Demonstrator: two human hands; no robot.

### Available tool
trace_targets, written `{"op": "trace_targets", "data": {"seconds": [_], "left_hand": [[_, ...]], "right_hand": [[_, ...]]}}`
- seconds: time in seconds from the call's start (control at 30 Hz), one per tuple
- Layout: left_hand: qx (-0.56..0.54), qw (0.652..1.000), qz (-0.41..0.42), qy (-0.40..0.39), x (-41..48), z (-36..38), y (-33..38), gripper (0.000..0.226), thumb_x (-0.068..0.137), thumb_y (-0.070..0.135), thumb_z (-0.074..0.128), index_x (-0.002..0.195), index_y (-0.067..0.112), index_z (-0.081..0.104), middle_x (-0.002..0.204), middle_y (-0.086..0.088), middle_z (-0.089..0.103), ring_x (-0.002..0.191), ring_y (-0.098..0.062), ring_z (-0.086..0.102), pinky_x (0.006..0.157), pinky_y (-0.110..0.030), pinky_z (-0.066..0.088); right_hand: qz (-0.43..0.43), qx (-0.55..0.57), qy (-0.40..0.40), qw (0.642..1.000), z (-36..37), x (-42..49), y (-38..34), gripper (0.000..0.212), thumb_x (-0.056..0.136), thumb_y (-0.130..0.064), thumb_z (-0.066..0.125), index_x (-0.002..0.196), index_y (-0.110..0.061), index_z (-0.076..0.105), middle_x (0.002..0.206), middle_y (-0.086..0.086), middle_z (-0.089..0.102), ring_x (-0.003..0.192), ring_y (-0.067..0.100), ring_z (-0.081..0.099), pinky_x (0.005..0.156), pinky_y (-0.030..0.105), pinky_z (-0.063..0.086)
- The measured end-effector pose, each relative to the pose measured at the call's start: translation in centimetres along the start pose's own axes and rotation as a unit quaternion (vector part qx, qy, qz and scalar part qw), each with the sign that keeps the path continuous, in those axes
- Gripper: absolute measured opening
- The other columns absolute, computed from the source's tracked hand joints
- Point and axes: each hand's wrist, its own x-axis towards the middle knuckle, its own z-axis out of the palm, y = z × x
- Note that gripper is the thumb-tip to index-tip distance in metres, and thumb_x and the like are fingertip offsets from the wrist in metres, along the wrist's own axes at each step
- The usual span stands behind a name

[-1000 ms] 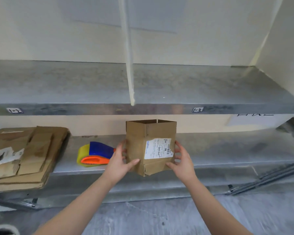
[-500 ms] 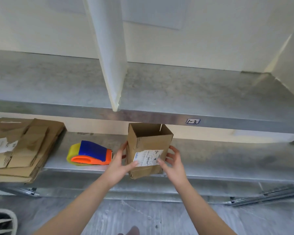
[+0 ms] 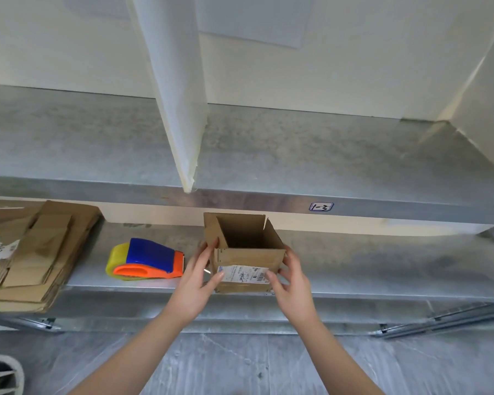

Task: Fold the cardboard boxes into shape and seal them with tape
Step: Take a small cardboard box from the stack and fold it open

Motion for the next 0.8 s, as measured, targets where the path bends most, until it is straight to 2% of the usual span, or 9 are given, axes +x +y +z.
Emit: {"op": "trace_targets", "data": {"seconds": [0.1,0.2,0.3,0.37,0.43,0.53,0.63,0.7,0.8], "left_hand": [[-0.025,1.000,-0.005,0.005,0.3,0.0,0.0,0.063,0.088,0.054,0.057,0.136,0.065,0.019,0.155,0.017,0.021,0.142,-0.009,0.026,0.114,-0.044,0.033],[-0.048,0.999,-0.004,0.015,0.6,-0.1,0.2,0.058,0.086,0.051,0.061,0.133,0.064,0.029,0.149,0.016,0.032,0.136,-0.005,0.036,0.110,-0.036,0.038],[-0.035,0.999,-0.002,0.017,0.9,-0.5,0.7,0.051,0.085,0.051,0.061,0.127,0.061,0.034,0.139,0.013,0.044,0.122,0.007,0.043,0.097,-0.010,0.037],[-0.012,1.000,-0.007,0.013,1.0,-0.8,1.2,0.047,0.087,0.047,0.061,0.121,0.061,0.032,0.132,0.014,0.047,0.113,0.014,0.042,0.086,0.000,0.034],[-0.004,1.000,-0.001,0.015,0.9,-1.0,1.4,0.045,0.090,0.042,0.061,0.119,0.061,0.032,0.133,0.017,0.046,0.112,0.012,0.042,0.089,-0.002,0.033],[-0.001,1.000,0.004,0.014,0.6,-1.1,1.4,0.043,0.092,0.040,0.059,0.118,0.062,0.033,0.135,0.020,0.041,0.121,0.002,0.039,0.099,-0.019,0.036],[0.010,1.000,0.013,-0.005,0.4,-0.4,1.4,0.044,0.092,0.037,0.058,0.121,0.060,0.034,0.135,0.019,0.038,0.121,0.004,0.039,0.101,-0.017,0.035],[0.014,0.999,0.025,-0.019,0.4,0.3,1.3,0.044,0.093,0.035,0.059,0.123,0.058,0.037,0.138,0.016,0.039,0.123,0.008,0.038,0.102,-0.014,0.033],[0.006,0.999,0.031,-0.028,0.6,0.9,1.4,0.044,0.093,0.032,0.060,0.122,0.057,0.040,0.139,0.013,0.040,0.123,0.014,0.035,0.103,-0.012,0.032]], "right_hand": [[-0.003,0.023,0.007,1.000,-0.4,0.0,0.2,0.055,0.090,-0.024,0.068,0.139,-0.033,0.043,0.129,-0.018,0.059,0.121,0.002,0.056,0.094,0.028,0.054],[-0.021,0.027,0.029,0.999,-0.5,0.5,-0.4,0.044,0.090,-0.020,0.067,0.127,-0.039,0.051,0.116,-0.027,0.065,0.108,-0.001,0.063,0.092,0.025,0.054],[-0.038,0.024,0.039,0.998,0.0,0.8,-1.0,0.046,0.091,-0.018,0.066,0.125,-0.044,0.049,0.114,-0.025,0.066,0.103,-0.003,0.065,0.088,0.018,0.053],[-0.040,0.026,0.040,0.998,0.4,0.9,-1.0,0.049,0.091,-0.018,0.066,0.129,-0.043,0.048,0.117,-0.027,0.064,0.105,-0.004,0.064,0.090,0.018,0.052],[-0.036,0.023,0.038,0.998,0.6,1.1,-1.0,0.053,0.091,-0.019,0.067,0.132,-0.044,0.046,0.116,-0.036,0.061,0.107,-0.006,0.062,0.092,0.018,0.052],[-0.039,-0.001,0.024,0.999,0.4,1.0,-0.7,0.057,0.091,-0.019,0.067,0.139,-0.042,0.044,0.116,-0.037,0.060,0.109,-0.008,0.061,0.093,0.018,0.051],[-0.069,-0.053,0.017,0.996,-0.5,0.6,0.3,0.054,0.093,-0.023,0.063,0.141,-0.042,0.046,0.117,-0.018,0.065,0.109,0.003,0.063,0.092,0.025,0.054],[-0.079,-0.071,0.020,0.994,-1.3,0.5,1.0,0.049,0.093,-0.024,0.063,0.137,-0.041,0.050,0.119,-0.016,0.064,0.112,0.007,0.062,0.091,0.030,0.056],[-0.080,-0.063,0.019,0.995,-2.1,0.5,1.4,0.033,0.090,-0.027,0.067,0.122,-0.036,0.064,0.128,-0.021,0.060,0.127,0.005,0.052,0.095,0.039,0.054]]}}
